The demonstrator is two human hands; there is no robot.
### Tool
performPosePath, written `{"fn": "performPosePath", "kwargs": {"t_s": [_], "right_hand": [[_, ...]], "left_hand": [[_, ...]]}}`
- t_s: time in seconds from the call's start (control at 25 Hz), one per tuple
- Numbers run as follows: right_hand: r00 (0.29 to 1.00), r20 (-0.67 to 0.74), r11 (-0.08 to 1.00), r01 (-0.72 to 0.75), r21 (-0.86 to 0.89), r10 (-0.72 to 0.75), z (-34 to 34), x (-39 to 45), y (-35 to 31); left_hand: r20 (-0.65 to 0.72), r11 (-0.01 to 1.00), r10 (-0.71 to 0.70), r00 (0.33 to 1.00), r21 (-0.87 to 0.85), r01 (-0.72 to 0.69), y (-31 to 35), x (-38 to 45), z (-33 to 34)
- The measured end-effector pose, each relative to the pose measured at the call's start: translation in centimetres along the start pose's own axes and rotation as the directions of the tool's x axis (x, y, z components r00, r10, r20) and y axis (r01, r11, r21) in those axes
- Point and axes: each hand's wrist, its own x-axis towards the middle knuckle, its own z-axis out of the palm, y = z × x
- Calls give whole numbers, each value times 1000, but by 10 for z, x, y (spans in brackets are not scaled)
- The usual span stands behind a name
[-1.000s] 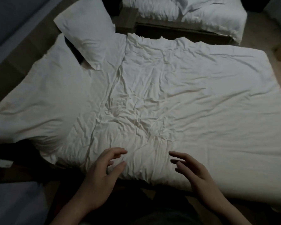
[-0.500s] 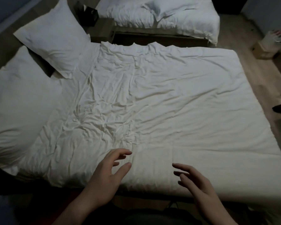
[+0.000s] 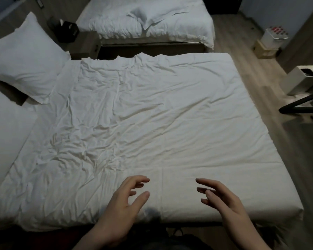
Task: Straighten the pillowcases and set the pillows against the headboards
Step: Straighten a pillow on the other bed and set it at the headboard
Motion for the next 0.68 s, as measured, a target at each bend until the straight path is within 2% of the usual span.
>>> {"fn": "performPosePath", "kwargs": {"t_s": [0.24,0.4,0.52,0.68], "right_hand": [[997,-40,996,-70,48,72,-27,-10,13],[1000,-28,1000,6,29,-5,-67,7,1],[999,14,999,43,13,-43,-113,15,1],[996,84,999,25,-25,-23,-197,12,21]], "left_hand": [[-17,995,98,995,-35,-99,41,33,25],[-40,992,123,992,-22,-124,63,33,53],[-85,994,104,991,-10,-105,78,26,92],[-150,997,66,986,-38,-73,102,15,175]]}}
